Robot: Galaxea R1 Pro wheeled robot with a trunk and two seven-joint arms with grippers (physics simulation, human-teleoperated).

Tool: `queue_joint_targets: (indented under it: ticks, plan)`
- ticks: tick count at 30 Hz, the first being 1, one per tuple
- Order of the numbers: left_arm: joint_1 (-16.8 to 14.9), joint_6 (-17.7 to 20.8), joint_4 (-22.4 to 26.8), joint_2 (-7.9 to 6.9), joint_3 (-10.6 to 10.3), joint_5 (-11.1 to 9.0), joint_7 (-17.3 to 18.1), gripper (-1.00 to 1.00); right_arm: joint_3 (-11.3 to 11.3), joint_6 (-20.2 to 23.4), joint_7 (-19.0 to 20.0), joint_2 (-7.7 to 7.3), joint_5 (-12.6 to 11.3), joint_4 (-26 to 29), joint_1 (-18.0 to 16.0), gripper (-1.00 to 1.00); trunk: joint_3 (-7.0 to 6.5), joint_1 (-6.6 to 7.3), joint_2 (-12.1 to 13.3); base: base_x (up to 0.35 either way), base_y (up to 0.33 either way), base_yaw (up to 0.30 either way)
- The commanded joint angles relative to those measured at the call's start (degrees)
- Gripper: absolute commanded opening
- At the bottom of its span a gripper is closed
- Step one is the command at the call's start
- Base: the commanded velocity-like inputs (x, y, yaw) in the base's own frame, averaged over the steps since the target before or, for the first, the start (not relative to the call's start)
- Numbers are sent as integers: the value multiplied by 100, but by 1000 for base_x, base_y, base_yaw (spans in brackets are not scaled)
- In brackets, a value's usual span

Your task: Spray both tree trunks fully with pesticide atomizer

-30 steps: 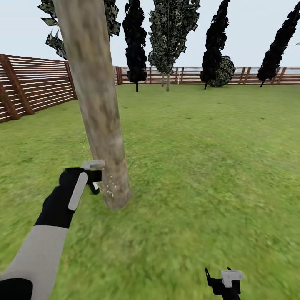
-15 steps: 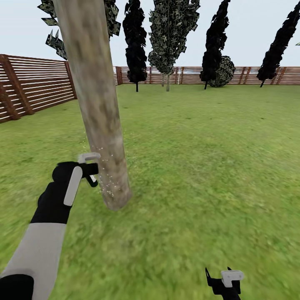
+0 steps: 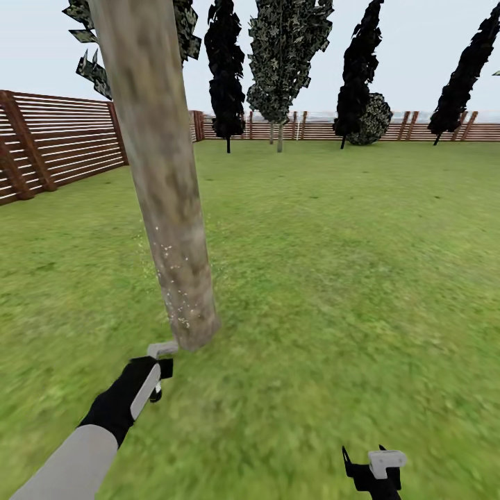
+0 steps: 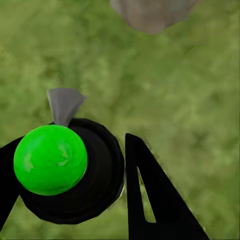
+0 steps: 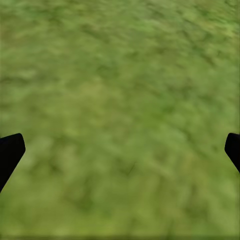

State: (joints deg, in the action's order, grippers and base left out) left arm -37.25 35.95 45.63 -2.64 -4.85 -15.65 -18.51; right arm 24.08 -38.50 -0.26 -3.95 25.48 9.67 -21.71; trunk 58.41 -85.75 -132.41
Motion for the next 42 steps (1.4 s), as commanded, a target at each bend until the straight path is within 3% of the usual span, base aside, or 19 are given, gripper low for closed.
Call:
queue_joint_targets:
  ticks: [1, 7, 10, 28, 42]
  plan:
    - [0, -193, -105, -1, -18, 11, -3, -100, 0, 0, 0, 0, 0, 0, 0, 100, -1, 0, 0, 0, 0, 0]
    - [246, -635, -287, -43, -4, 8, -3, -100, 0, 0, 0, 0, 1, 0, 0, 100, -1, 0, 0, 88, -100, 121]
    - [317, -1068, -549, -23, -25, 9, -2, -100, 0, 0, 0, 0, -3, 0, 0, 100, -1, 0, 0, 201, -209, 251]
    - [324, -1107, -582, 2, -22, 10, 22, -100, 0, 0, 6, 0, 1, 0, 0, 100, -1, 0, 0, 172, -232, 13]
    - [324, -1108, -585, 27, -16, 10, 18, -100, 0, 0, 1, 0, 1, 0, 0, 100, -1, 0, 0, 19, -272, 43]
